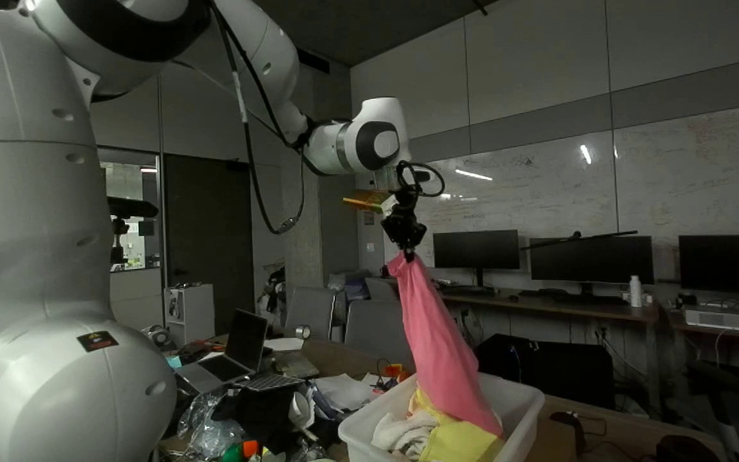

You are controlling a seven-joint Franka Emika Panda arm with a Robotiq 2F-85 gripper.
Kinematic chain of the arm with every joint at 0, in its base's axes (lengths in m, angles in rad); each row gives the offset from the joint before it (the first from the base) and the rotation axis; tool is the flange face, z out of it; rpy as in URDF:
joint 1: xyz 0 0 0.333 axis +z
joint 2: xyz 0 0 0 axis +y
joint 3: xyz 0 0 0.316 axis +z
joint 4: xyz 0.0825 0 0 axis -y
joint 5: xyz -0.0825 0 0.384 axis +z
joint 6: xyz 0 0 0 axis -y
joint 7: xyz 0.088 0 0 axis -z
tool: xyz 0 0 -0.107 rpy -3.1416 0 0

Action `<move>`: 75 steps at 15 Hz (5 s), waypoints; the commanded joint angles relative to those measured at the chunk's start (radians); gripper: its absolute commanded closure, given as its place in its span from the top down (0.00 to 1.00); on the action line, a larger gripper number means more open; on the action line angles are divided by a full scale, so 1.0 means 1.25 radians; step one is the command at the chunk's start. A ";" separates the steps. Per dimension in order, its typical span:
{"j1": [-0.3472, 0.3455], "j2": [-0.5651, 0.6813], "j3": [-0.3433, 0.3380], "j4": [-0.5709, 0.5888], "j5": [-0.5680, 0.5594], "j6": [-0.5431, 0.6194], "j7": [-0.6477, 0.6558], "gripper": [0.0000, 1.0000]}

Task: Remove the clothes from the storage box

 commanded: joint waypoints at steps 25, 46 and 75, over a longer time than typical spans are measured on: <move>0.244 0.312 0.173 0.493 -0.177 -0.481 0.005 0.40; 0.071 0.374 0.015 0.193 -0.136 -0.297 -0.017 1.00; -0.029 0.389 -0.047 0.060 -0.062 -0.100 -0.220 1.00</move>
